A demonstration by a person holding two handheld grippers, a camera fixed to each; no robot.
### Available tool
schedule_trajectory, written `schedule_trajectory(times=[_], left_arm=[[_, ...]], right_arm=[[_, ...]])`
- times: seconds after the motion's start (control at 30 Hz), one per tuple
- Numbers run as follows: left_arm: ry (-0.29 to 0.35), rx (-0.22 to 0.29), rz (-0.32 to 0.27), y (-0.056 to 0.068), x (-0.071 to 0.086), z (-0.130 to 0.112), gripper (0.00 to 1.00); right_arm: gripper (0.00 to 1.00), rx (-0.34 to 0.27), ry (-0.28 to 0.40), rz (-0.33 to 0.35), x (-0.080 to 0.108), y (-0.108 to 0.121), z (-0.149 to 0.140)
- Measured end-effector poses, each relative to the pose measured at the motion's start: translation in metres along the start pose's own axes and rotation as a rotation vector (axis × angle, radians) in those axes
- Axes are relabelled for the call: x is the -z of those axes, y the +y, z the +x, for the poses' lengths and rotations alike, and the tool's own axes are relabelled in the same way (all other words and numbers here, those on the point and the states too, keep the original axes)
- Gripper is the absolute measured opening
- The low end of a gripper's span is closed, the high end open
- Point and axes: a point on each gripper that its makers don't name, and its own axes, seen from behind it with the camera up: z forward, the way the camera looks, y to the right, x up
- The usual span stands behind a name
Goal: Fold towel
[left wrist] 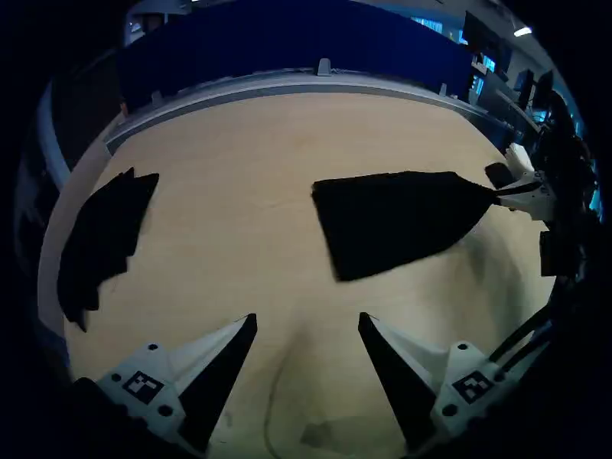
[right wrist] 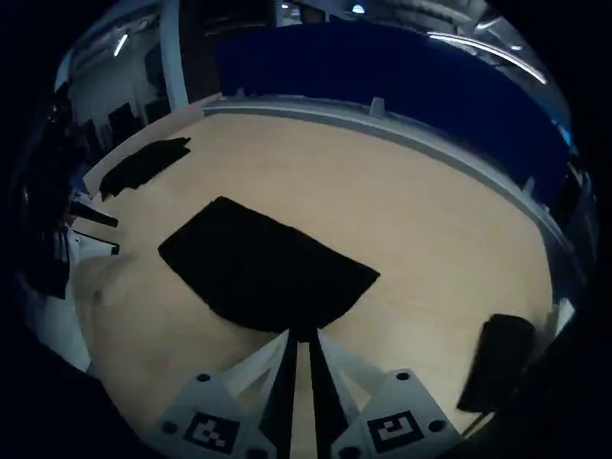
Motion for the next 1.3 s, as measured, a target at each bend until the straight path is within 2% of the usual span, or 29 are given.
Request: schedule_trajectory(times=[0.37, 0.6, 1.0, 1.3], left_arm=[[0.023, 0.005, -0.013, 0.004, 0.006, 0.005, 0.99], [0.039, 0.010, -0.026, 0.008, 0.011, 0.007, 0.98], [0.059, 0.029, -0.031, 0.007, 0.018, 0.011, 0.99], [0.080, 0.066, -0.024, 0.003, 0.027, 0.013, 0.99]], right_arm=[[0.11, 0.094, 0.087, 0.008, 0.011, -0.016, 0.070], [0.10, 0.114, 0.076, 0.011, 0.007, -0.020, 0.074], [0.10, 0.128, 0.090, 0.012, 0.004, -0.027, 0.090], [0.10, 0.201, 0.114, 0.049, -0.008, -0.057, 0.125]])
